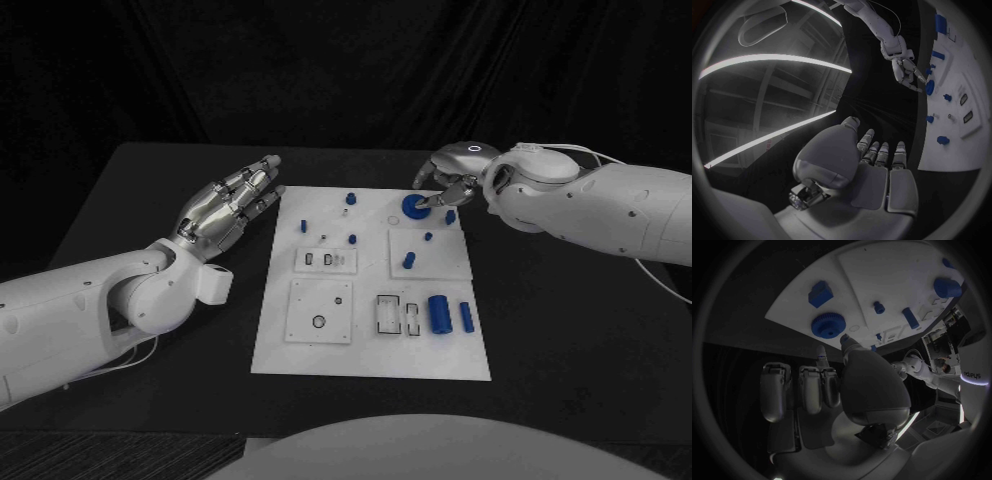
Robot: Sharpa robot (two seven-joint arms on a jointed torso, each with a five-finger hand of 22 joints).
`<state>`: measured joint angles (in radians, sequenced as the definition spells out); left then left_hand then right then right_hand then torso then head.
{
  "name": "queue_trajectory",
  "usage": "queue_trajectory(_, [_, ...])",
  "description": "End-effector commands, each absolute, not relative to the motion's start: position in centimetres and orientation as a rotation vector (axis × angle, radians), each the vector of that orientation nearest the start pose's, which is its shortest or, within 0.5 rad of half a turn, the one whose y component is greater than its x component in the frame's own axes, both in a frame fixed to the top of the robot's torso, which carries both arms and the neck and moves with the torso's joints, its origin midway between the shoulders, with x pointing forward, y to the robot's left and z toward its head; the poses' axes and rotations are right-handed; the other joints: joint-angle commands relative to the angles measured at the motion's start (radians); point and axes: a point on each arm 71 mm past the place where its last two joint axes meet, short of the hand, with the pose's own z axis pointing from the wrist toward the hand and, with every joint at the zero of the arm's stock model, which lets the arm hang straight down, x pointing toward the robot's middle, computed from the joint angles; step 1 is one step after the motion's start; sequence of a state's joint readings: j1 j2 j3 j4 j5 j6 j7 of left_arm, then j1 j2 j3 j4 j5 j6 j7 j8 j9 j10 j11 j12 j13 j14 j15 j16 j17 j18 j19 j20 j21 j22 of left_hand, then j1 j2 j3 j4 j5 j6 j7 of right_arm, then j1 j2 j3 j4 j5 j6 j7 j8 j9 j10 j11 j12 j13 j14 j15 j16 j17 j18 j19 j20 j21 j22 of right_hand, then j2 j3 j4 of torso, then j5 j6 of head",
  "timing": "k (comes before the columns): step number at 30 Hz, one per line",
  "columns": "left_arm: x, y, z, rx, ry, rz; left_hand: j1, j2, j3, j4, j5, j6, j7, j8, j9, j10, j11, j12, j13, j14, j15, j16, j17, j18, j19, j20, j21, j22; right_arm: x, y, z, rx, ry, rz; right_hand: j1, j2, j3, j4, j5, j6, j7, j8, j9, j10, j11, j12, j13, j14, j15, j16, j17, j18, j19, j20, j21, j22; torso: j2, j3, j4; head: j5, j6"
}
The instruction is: Assemble the parts on the task board
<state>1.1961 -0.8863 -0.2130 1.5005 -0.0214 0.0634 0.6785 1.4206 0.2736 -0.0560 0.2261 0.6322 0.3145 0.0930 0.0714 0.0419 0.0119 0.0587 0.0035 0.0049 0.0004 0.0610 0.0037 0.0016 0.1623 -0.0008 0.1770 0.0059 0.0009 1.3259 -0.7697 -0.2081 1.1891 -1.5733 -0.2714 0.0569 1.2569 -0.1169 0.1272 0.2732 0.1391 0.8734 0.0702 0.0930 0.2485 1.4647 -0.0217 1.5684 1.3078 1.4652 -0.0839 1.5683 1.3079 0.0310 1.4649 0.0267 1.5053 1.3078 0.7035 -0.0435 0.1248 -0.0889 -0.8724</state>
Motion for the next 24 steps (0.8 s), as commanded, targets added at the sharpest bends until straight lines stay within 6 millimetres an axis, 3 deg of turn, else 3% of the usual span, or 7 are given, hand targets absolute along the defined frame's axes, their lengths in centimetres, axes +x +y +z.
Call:
queue_trajectory(1, [45.58,22.37,-21.38,-0.917,1.366,-1.973,0.009,0.003,0.006,-0.002,0.006,0.004,0.002,0.007,0.001,-0.001,0.006,0.005,0.001,0.0,0.009,-0.004,-0.002,0.017,0.001,0.004,-0.006,-0.001,53.98,-26.29,-19.66,-0.381,1.699,0.373,0.012,-0.006,-0.001,-0.006,0.0,0.007,0.001,0.005,0.003,0.106,0.007,0.002,0.263,0.106,0.003,0.002,0.263,-0.011,0.058,0.004,0.003,0.219,-0.001,-0.0011,-0.001,0.001,0.0])
queue_trajectory(12, [45.61,22.36,-21.4,-0.917,1.367,-1.976,0.009,0.003,0.009,-0.004,0.006,0.003,0.002,0.007,0.001,-0.001,0.006,0.005,0.001,0.0,0.012,-0.004,-0.002,0.017,0.001,0.006,-0.006,-0.001,53.85,-25.84,-20.04,-0.423,1.707,0.35,0.041,-0.011,0.0,-0.013,-0.015,0.024,0.0,0.021,0.026,0.106,0.008,0.002,0.263,0.106,0.001,0.002,0.263,-0.009,0.055,0.005,-0.001,0.218,-0.004,-0.0015,-0.0025,0.003,0.0])
queue_trajectory(24, [45.69,22.36,-21.44,-0.917,1.372,-1.981,0.009,-0.002,0.011,-0.008,0.004,0.003,0.004,0.007,0.001,-0.001,0.008,0.006,0.001,0.0,0.014,-0.004,-0.002,0.016,0.001,0.009,-0.006,-0.001,54.08,-25.83,-20.61,-0.414,1.735,0.307,0.064,0.013,0.005,-0.035,0.083,-0.015,0.012,0.011,0.052,0.106,0.015,0.002,0.263,0.106,0.013,0.002,0.263,-0.007,0.048,0.013,-0.012,0.214,-0.002,0.0005,-0.0001,0.001,0.0])
